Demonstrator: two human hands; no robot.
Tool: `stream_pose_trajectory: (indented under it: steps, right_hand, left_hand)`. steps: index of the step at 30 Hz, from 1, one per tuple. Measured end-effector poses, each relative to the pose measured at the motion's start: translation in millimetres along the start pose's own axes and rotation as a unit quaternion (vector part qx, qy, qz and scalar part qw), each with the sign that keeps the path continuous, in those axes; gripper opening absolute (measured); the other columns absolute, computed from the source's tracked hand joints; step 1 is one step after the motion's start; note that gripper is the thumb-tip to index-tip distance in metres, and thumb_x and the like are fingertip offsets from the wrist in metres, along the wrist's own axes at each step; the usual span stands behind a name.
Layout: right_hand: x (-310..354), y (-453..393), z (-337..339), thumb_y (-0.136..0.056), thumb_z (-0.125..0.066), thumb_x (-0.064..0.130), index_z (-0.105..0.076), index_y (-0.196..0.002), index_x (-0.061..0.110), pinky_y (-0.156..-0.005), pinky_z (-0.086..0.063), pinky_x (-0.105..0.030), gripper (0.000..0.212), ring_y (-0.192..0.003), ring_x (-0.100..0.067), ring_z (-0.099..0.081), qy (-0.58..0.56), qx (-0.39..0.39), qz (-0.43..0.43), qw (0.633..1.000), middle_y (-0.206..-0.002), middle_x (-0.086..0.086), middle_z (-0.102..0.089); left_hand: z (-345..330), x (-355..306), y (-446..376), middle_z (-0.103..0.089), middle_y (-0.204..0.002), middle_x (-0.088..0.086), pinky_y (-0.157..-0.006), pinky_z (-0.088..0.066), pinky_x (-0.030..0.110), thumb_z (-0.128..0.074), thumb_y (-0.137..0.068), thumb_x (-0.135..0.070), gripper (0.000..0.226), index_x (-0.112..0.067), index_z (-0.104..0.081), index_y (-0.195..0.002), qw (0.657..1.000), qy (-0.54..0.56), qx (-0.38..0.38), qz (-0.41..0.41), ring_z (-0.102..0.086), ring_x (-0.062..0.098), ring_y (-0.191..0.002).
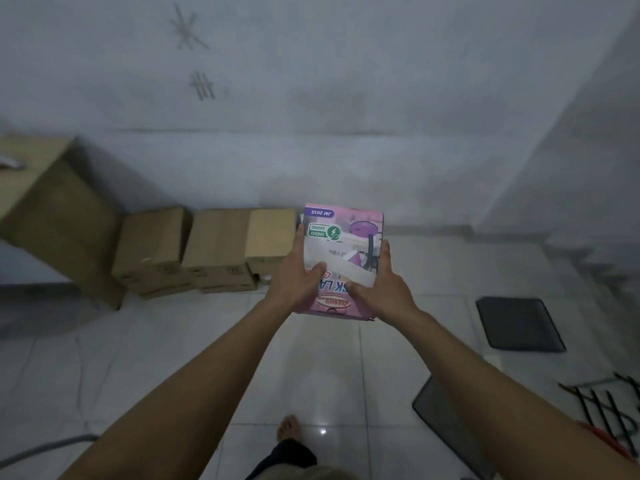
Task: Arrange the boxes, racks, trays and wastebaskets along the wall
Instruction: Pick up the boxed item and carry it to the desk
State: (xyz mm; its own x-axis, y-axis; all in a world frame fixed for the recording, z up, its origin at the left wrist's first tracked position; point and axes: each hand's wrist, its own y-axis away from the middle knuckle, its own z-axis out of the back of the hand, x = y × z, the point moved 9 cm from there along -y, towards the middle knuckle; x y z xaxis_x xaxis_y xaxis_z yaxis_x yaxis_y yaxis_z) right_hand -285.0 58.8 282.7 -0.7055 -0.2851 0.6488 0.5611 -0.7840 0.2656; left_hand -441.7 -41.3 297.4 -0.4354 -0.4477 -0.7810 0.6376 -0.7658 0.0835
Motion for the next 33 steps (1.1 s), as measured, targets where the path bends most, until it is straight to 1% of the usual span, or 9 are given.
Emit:
stream_pose_trajectory:
  steps: [3,6,9,12,18,27,29,31,33]
  right_hand:
    - [52,-28,-31,-0.08,-0.072,0.054,0.013,-0.153,0.033,-0.087,-0.057,-0.042,0.114,-0.106,-0.032,-0.066,0.012,0.01,0.021,1.0,-0.137,-0.006,-0.059]
    - [96,-48,-58,-0.081,-0.072,0.051,0.013,-0.153,0.033,-0.089,-0.055,-0.039,0.112,-0.109,-0.032,-0.065,0.019,0.021,0.046,0.999,-0.138,-0.005,-0.058]
    - [132,-62,-82,-0.084,-0.071,0.047,0.015,-0.154,0.03,-0.087,-0.049,-0.031,0.112,-0.115,-0.03,-0.062,0.031,0.043,0.064,0.997,-0.143,-0.004,-0.053]
    - [160,-75,-106,-0.084,-0.072,0.046,0.014,-0.155,0.029,-0.091,-0.049,-0.033,0.113,-0.119,-0.029,-0.059,0.039,0.066,0.079,0.994,-0.147,-0.002,-0.049]
    - [199,-104,-156,-0.085,-0.072,0.044,0.015,-0.154,0.028,-0.092,-0.051,-0.036,0.113,-0.116,-0.03,-0.062,0.06,0.121,0.105,0.985,-0.145,-0.003,-0.051]
    - [231,-203,-215,-0.082,-0.074,0.047,0.02,-0.153,0.029,-0.091,-0.055,-0.041,0.119,-0.111,-0.028,-0.064,0.063,0.189,0.106,0.974,-0.141,-0.003,-0.054]
    - [237,-235,-227,-0.081,-0.075,0.047,0.02,-0.153,0.031,-0.091,-0.055,-0.043,0.12,-0.111,-0.027,-0.064,0.05,0.204,0.096,0.973,-0.142,-0.003,-0.054]
    - [243,-266,-239,-0.08,-0.076,0.046,0.02,-0.152,0.031,-0.092,-0.055,-0.04,0.122,-0.112,-0.027,-0.064,0.043,0.222,0.088,0.97,-0.144,-0.002,-0.052]
    - [248,-292,-249,-0.08,-0.078,0.043,0.022,-0.152,0.029,-0.09,-0.052,-0.032,0.124,-0.112,-0.026,-0.063,0.038,0.249,0.075,0.965,-0.144,-0.001,-0.052]
  left_hand:
    - [47,38,-25,-0.063,-0.131,0.0,-0.076,-0.054,0.027,-0.058,-0.095,-0.029,0.082,-0.035,-0.002,-0.155,1.0,0.009,-0.019,0.018,-0.069,0.022,-0.098]
    - [87,71,-45,-0.064,-0.13,-0.001,-0.082,-0.059,0.04,-0.06,-0.093,-0.038,0.08,-0.036,-0.008,-0.153,0.999,0.005,-0.04,0.036,-0.07,0.021,-0.098]
    - [123,95,-54,-0.062,-0.131,-0.002,-0.082,-0.058,0.037,-0.062,-0.093,-0.034,0.079,-0.03,-0.013,-0.154,0.996,0.014,-0.079,0.047,-0.069,0.02,-0.1]
    - [146,120,-59,-0.06,-0.133,-0.001,-0.077,-0.059,0.036,-0.062,-0.094,-0.031,0.081,-0.032,-0.008,-0.155,0.993,0.031,-0.095,0.06,-0.07,0.02,-0.098]
    - [176,173,-70,-0.06,-0.134,0.0,-0.062,-0.056,0.022,-0.063,-0.095,-0.026,0.086,-0.036,-0.002,-0.155,0.986,0.066,-0.114,0.106,-0.068,0.009,-0.082]
    - [199,227,-156,-0.059,-0.132,-0.003,-0.069,-0.058,0.027,-0.065,-0.091,-0.02,0.076,-0.035,-0.018,-0.148,0.981,0.059,-0.127,0.136,-0.067,0.011,-0.095]
    - [200,240,-185,-0.058,-0.132,-0.003,-0.074,-0.061,0.034,-0.065,-0.09,-0.02,0.077,-0.036,-0.017,-0.148,0.98,0.06,-0.121,0.147,-0.068,0.014,-0.1]
    - [199,256,-214,-0.057,-0.133,-0.003,-0.076,-0.061,0.039,-0.066,-0.089,-0.021,0.081,-0.037,-0.014,-0.149,0.979,0.056,-0.113,0.16,-0.068,0.017,-0.102]
    - [198,273,-241,-0.057,-0.134,-0.002,-0.075,-0.061,0.038,-0.066,-0.089,-0.02,0.086,-0.039,-0.009,-0.152,0.976,0.061,-0.099,0.182,-0.068,0.015,-0.099]
